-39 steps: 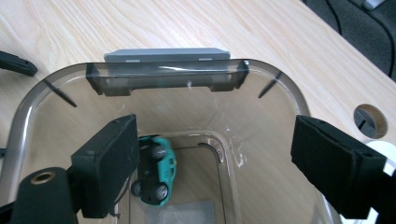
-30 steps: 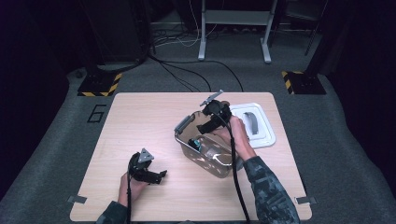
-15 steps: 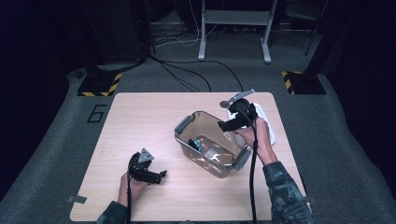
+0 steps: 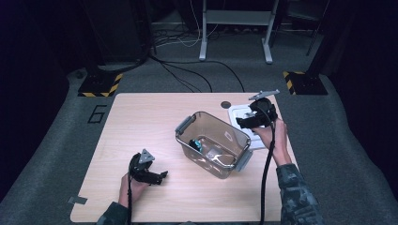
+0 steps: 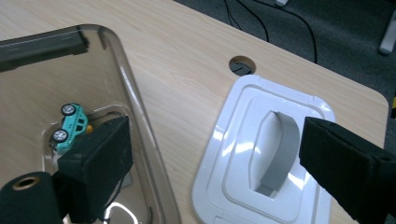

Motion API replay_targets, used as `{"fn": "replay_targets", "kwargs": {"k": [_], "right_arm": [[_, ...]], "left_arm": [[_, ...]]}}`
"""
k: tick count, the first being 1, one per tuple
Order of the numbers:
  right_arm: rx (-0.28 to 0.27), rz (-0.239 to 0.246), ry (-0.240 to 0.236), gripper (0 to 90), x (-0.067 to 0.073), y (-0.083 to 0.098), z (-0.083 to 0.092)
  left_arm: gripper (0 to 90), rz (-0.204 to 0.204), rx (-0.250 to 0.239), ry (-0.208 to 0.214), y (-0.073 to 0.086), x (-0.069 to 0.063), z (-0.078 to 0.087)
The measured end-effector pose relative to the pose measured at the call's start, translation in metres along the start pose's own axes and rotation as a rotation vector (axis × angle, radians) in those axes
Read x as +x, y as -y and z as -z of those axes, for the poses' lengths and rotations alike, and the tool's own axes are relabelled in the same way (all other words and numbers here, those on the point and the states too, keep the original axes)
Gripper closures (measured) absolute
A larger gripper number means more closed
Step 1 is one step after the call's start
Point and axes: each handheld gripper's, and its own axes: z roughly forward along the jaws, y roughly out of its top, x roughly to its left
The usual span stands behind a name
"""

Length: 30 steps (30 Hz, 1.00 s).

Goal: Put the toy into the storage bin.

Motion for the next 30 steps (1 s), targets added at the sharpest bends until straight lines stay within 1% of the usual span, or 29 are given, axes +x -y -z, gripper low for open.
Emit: {"fn": "replay_targets", "kwargs": {"k": [2,6,7,12,18,20,21,23,24,26,29,30], "right_arm": [[-0.007,-0.021,0.008,9.3,-0.007,0.003,-0.001],[0.003,-0.067,0.023,9.0,-0.026,0.013,-0.005],[0.01,-0.081,0.026,8.9,-0.028,0.015,-0.006],[0.019,-0.111,0.042,8.6,-0.039,0.022,-0.011],[0.023,-0.143,0.055,8.0,-0.049,0.029,-0.019],[0.029,-0.145,0.065,8.0,-0.049,0.03,-0.022],[0.04,-0.141,0.069,8.0,-0.049,0.031,-0.024],[0.044,-0.134,0.071,7.9,-0.05,0.033,-0.028],[0.047,-0.138,0.079,8.0,-0.05,0.034,-0.031],[0.052,-0.149,0.079,7.9,-0.051,0.037,-0.035],[0.057,-0.15,0.088,8.1,-0.053,0.039,-0.04],[0.06,-0.152,0.085,8.3,-0.054,0.04,-0.043]], "left_arm": [[1.6,0.0,0.0,0.0,0.0,0.0,0.0],[1.6,0.001,0.0,0.001,0.0,0.0,0.0],[1.6,0.0,0.0,0.0,0.0,0.0,0.0],[1.6,0.0,0.0,0.0,0.0,0.0,0.0],[1.6,0.0,0.0,0.0,0.0,0.0,0.0],[1.6,0.0,0.0,0.0,0.0,0.0,0.0],[1.6,0.0,0.0,0.0,0.0,0.0,0.0],[1.6,0.001,0.0,0.001,0.0,0.0,0.0],[1.6,-0.001,0.0,0.0,0.0,0.0,0.0],[1.6,-0.001,0.0,0.0,0.0,0.0,0.0],[1.6,0.0,0.0,0.0,0.0,0.0,0.0],[1.6,0.0,0.0,0.0,0.0,0.0,0.0]]}}
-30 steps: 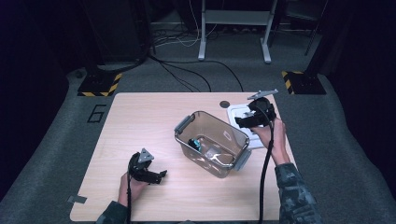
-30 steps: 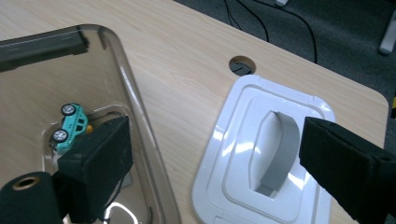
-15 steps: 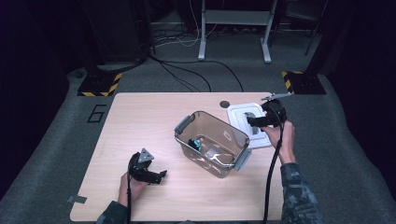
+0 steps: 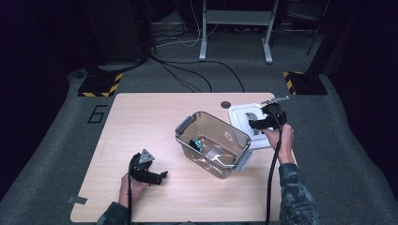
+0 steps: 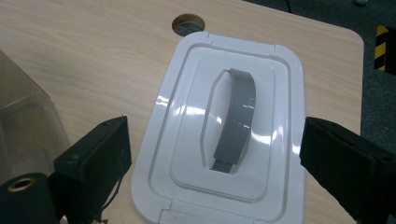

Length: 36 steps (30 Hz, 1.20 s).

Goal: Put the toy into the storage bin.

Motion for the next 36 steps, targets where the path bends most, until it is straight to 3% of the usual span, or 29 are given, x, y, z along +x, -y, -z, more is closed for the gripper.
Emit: {"fn": "replay_targets", "kwargs": {"k": [16,26,31,36], "right_arm": [[0.025,-0.038,0.005,9.0,-0.004,0.006,-0.032],[0.036,-0.077,0.018,9.1,-0.015,0.011,-0.054],[0.028,-0.092,0.04,15.1,-0.017,0.014,-0.063],[0.019,-0.097,0.049,26.7,-0.018,0.014,-0.073]], "left_arm": [[1.6,0.0,0.0,0.001,0.0,0.0,0.0],[1.6,-0.001,0.0,0.001,0.0,0.0,0.0],[1.6,0.008,-0.001,0.003,0.0,-0.001,0.0],[1.6,0.003,-0.001,0.0,0.0,0.0,0.0]]}}
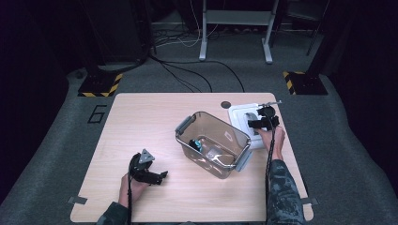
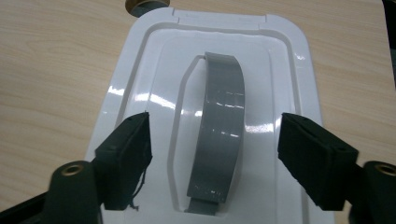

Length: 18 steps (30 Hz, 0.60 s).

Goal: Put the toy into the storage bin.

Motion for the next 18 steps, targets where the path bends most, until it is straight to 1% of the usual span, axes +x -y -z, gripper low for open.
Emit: {"fn": "replay_targets", "kwargs": {"k": [1,3,5,6,8,11,12,14,15,16,18], "right_arm": [[0.001,0.0,0.007,28.2,0.0,0.0,-0.001],[-0.002,-0.003,0.002,33.0,-0.001,-0.001,-0.005],[-0.003,-0.016,0.002,36.2,-0.001,-0.001,-0.008],[-0.006,-0.024,0.006,38.7,-0.001,-0.001,-0.01],[-0.005,-0.034,0.002,41.5,-0.002,-0.001,-0.013],[-0.004,-0.038,0.001,45.4,-0.003,-0.001,-0.016],[-0.004,-0.037,0.007,48.1,-0.003,0.0,-0.017],[0.005,-0.041,0.007,50.4,-0.004,0.001,-0.019],[0.013,-0.044,0.017,52.2,-0.004,0.001,-0.02],[0.009,-0.05,0.013,53.5,-0.004,0.002,-0.021],[0.011,-0.047,0.015,58.9,-0.005,0.002,-0.021]], "left_arm": [[1.6,0.004,-0.001,0.002,0.0,0.0,0.0],[1.6,0.005,-0.001,0.003,0.0,0.0,0.0],[1.6,0.0,0.0,0.0,0.0,0.0,0.0],[1.6,0.005,-0.001,0.003,0.0,0.0,0.0],[1.6,0.002,0.0,0.001,0.0,0.0,0.0],[1.6,0.002,0.0,0.001,0.0,0.0,0.0],[1.6,0.002,0.0,0.001,0.0,0.0,0.0],[1.6,0.004,-0.001,0.002,0.0,0.0,0.0],[1.7,0.002,0.0,0.001,0.0,0.0,0.0],[1.6,0.002,-0.001,0.001,0.0,0.0,0.0],[1.7,0.002,0.0,0.001,0.0,0.0,0.0]]}}
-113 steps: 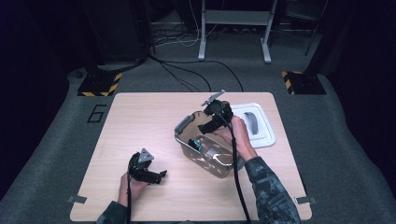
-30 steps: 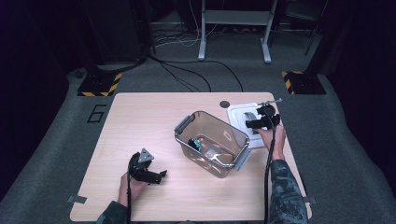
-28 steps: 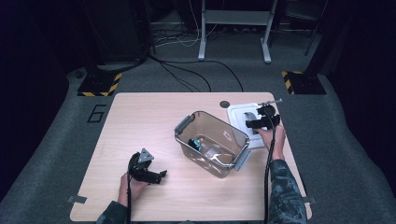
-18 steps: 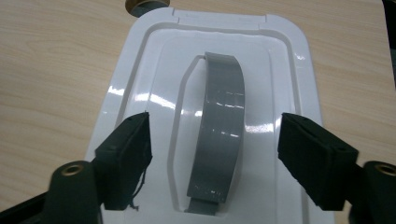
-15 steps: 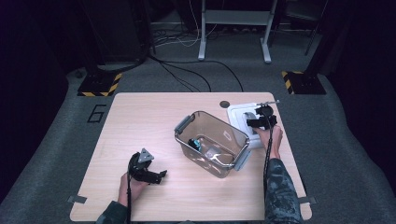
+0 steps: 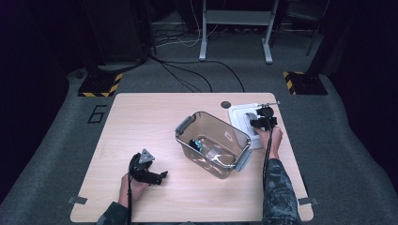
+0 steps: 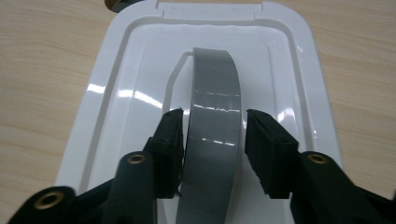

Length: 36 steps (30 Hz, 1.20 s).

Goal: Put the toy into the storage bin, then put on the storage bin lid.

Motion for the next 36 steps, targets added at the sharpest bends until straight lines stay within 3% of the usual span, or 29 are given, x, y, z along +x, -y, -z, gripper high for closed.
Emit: {"fn": "replay_targets", "kwargs": {"k": [5,12,28,36], "right_arm": [[-0.016,0.002,0.014,66.3,0.001,0.0,0.0],[-0.042,0.022,0.023,66.7,-0.001,0.001,0.009],[-0.119,0.052,0.035,66.8,-0.011,-0.009,0.054],[-0.142,0.096,0.042,66.8,-0.016,-0.017,0.084]], "left_arm": [[1.7,0.0,0.0,0.0,0.0,0.0,0.0],[1.7,0.004,-0.001,0.002,0.0,0.0,0.0],[1.7,0.002,0.0,0.001,0.0,0.0,0.0],[1.7,0.0,0.0,0.0,0.0,0.0,0.0]]}}
